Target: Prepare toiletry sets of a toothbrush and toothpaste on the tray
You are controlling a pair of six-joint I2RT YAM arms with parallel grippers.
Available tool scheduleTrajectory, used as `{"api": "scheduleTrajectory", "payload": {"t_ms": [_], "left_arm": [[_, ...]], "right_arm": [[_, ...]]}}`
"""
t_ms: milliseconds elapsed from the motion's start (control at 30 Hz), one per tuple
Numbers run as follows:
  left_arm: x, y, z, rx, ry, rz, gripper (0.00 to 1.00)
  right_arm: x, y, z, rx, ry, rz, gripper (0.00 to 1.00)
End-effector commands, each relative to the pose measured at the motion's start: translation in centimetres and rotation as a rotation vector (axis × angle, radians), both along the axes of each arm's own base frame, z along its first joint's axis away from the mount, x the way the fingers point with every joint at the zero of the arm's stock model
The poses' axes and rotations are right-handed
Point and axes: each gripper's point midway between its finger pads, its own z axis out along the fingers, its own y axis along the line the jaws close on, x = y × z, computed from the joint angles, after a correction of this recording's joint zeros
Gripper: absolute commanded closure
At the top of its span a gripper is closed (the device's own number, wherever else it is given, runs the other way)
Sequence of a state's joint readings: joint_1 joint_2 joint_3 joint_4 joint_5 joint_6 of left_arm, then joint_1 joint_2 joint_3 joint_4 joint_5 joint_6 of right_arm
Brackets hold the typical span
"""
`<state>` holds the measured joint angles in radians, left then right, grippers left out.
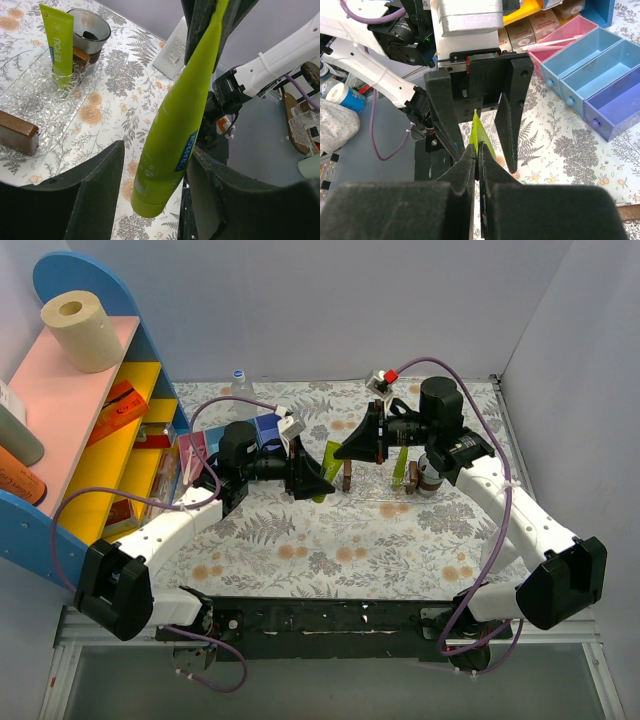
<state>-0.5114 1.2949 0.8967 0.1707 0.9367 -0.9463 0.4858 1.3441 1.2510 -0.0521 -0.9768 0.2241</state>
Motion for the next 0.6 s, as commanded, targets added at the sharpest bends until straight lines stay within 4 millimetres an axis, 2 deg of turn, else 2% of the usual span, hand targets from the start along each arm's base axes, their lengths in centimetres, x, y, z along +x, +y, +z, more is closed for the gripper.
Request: {"api": "scheduleTrajectory", "payload": {"t_ms": [0, 33, 67, 267, 300, 400, 467, 500, 533, 567], "left_arm": [[-0.1, 0.0, 1.3, -0.031, -0.031, -0.026, 0.54], [-0.2, -0.1, 1.2, -0.029, -0.030, -0.028, 0.57], [-0.1, 0.0, 1.2, -0.029, -0.030, -0.025, 0.64], [-0.2, -0.1, 1.3, -0.035, -0.030, -0.029, 0.80], [-0.3, -0.1, 1.3, -0.036, -0.034, -0.033, 0.85], [-0.3, 0.0, 1.3, -0.035, -0.033, -0.030, 0.85], [-0.2, -0.1, 1.3, -0.033, -0.035, -0.028, 0.75], [0.1, 0.0, 1.2, -0.024, -0.029, -0.008, 0.63], [0.4, 0.1, 1.2, -0.021, -0.035, 0.009, 0.29], [0.7, 0.1, 1.2, -0.017, -0.035, 0.029, 0.18]], "right_arm": [[-1.1, -0.3, 3.0, 0.067, -0.089, 0.036, 0.99], [-1.0, -0.3, 3.0, 0.068, -0.090, 0.034, 0.99], [-1.1, -0.3, 3.1, 0.069, -0.092, 0.035, 0.99], [-1.0, -0.3, 2.6, 0.062, -0.081, 0.029, 0.99], [-0.9, -0.3, 2.4, 0.059, -0.081, 0.027, 0.99], [-0.7, -0.3, 2.2, 0.053, -0.078, 0.013, 0.99], [-0.4, -0.3, 2.3, 0.052, -0.087, -0.005, 0.99], [0.2, -0.4, 2.3, 0.045, -0.092, -0.051, 0.99], [0.6, -0.6, 2.4, 0.041, -0.106, -0.081, 0.99], [1.1, -0.8, 2.5, 0.036, -0.117, -0.115, 0.99]]}}
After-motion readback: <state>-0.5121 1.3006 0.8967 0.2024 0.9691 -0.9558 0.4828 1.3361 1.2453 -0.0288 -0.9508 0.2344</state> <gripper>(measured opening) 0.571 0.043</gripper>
